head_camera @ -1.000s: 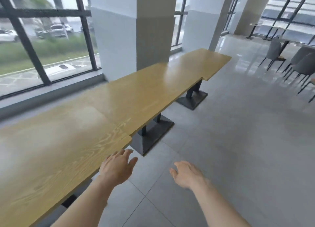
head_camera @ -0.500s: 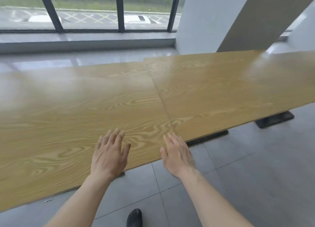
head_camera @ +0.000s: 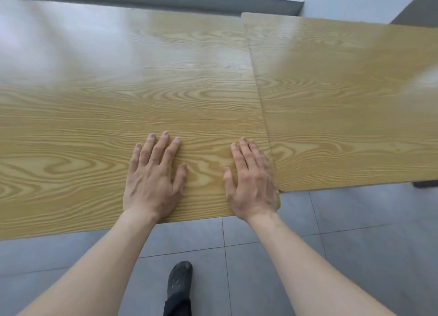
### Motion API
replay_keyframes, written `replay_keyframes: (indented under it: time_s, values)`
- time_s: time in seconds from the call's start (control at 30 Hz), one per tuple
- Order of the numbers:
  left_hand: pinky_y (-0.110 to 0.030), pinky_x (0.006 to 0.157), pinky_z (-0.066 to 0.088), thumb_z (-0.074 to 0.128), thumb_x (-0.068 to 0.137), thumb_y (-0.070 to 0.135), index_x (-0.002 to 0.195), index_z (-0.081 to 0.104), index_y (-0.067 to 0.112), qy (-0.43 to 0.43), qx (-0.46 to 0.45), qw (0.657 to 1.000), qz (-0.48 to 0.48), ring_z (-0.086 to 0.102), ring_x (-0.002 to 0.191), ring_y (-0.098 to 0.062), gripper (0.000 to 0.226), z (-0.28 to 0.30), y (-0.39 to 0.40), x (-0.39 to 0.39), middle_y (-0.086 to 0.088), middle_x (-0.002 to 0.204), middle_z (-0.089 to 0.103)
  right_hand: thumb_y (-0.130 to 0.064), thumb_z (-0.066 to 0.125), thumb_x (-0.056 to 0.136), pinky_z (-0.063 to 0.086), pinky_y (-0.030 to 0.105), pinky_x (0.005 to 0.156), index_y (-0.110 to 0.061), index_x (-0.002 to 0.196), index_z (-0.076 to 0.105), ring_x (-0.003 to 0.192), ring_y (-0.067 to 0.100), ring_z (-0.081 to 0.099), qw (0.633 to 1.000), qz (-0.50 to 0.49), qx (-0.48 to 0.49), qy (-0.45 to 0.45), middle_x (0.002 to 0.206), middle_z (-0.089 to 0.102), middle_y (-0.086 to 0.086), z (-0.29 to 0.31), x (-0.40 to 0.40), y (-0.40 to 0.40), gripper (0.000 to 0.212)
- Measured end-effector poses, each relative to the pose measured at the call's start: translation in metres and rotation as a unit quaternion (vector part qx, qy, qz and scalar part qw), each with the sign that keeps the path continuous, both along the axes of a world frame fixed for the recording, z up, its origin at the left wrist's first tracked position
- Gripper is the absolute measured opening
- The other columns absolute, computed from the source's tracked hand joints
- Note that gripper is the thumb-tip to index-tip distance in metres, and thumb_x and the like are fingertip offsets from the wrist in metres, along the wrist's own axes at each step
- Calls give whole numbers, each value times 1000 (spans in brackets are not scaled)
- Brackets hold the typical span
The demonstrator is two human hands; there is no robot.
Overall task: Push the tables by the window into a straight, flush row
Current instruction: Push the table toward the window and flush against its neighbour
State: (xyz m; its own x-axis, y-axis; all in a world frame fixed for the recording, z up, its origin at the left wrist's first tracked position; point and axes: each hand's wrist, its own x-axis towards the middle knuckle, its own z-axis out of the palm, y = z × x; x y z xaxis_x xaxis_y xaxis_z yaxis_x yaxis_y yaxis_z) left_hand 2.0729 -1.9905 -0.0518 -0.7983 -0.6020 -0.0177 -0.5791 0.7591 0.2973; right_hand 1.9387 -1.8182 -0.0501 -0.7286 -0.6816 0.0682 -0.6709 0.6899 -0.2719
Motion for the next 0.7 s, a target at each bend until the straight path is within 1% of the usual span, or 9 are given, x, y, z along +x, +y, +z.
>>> replay_keyframes:
  time_s: [0.1, 0.23, 0.5, 0.7]
  values:
    - [-43, 128, 2, 30, 99, 54, 157, 29, 31, -3, -6, 1000, 3, 7, 158, -18, 63, 2, -1, -3, 4, 168, 23, -42, 42, 101, 7, 39, 128, -16, 155, 39, 157, 20, 16, 1000, 3, -3, 6, 166, 29, 5, -1, -3, -1, 60]
    - [-44, 128, 4, 29, 97, 56, 156, 30, 33, -5, -4, 1000, 12, 8, 157, -18, 64, 2, -10, -12, 5, 167, 25, -43, 42, 101, 12, 43, 127, -15, 155, 40, 157, 21, 16, 1000, 10, -10, 0, 166, 29, 6, -3, -15, -12, 61]
    - [-43, 127, 4, 29, 96, 56, 156, 31, 33, -1, -11, 999, 36, 10, 157, -19, 64, 1, -37, -40, 5, 167, 25, -41, 42, 100, 15, 44, 127, -14, 154, 42, 157, 22, 17, 999, 26, -32, -1, 165, 31, 7, -8, -50, -44, 60]
    - [-42, 127, 1, 30, 97, 55, 157, 30, 32, -6, -11, 999, 33, 8, 157, -19, 64, 4, -37, -42, 5, 168, 24, -41, 44, 100, 15, 44, 126, -15, 154, 42, 157, 21, 16, 999, 27, -34, -2, 165, 31, 6, -6, -51, -45, 60]
